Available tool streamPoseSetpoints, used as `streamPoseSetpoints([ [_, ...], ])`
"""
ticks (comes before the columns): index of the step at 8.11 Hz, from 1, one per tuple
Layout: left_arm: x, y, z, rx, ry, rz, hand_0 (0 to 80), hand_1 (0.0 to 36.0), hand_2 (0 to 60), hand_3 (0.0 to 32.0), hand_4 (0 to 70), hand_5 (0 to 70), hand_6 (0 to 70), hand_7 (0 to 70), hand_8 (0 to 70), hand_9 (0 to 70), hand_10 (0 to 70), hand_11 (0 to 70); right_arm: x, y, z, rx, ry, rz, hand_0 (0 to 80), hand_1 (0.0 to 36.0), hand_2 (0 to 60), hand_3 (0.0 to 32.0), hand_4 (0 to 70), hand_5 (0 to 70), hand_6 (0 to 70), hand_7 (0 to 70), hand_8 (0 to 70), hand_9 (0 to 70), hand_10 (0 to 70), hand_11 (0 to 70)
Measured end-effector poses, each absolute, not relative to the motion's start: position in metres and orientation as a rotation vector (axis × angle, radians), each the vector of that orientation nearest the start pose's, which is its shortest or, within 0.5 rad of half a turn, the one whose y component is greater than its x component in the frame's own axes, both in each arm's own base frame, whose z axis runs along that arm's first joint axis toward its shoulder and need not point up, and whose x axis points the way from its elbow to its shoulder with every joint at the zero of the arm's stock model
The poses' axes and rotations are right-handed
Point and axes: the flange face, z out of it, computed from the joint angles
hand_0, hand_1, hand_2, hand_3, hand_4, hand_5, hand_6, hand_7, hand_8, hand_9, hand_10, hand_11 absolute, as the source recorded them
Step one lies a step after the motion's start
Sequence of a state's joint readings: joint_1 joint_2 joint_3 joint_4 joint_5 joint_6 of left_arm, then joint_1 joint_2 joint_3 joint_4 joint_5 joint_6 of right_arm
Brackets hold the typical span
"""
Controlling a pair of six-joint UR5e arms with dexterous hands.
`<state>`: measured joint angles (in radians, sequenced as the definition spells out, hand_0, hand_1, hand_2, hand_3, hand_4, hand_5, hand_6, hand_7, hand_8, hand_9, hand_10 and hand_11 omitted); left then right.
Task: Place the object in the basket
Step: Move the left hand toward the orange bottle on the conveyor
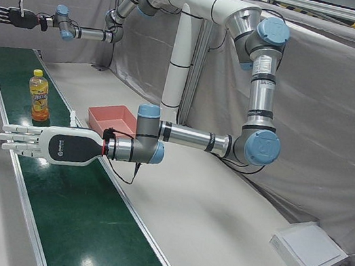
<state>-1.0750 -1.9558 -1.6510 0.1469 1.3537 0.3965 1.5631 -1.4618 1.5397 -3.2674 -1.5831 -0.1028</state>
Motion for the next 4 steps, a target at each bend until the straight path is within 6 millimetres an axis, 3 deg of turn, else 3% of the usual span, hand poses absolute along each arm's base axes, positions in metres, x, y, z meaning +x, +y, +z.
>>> streamPoseSetpoints([
  [4, 0.1835, -0.6269, 0.4432, 0.064, 2.293, -1.607, 48.2, 11.9, 0.0, 0.0, 0.0, 3.8, 0.0, 0.0, 0.0, 0.9, 8.6, 14.3, 0.128, -0.5331, 0.6585, -0.092, 2.23, -2.335, 0.0, 0.0, 0.0, 0.0, 0.0, 0.0, 0.0, 0.0, 0.0, 0.0, 0.0, 0.0],
])
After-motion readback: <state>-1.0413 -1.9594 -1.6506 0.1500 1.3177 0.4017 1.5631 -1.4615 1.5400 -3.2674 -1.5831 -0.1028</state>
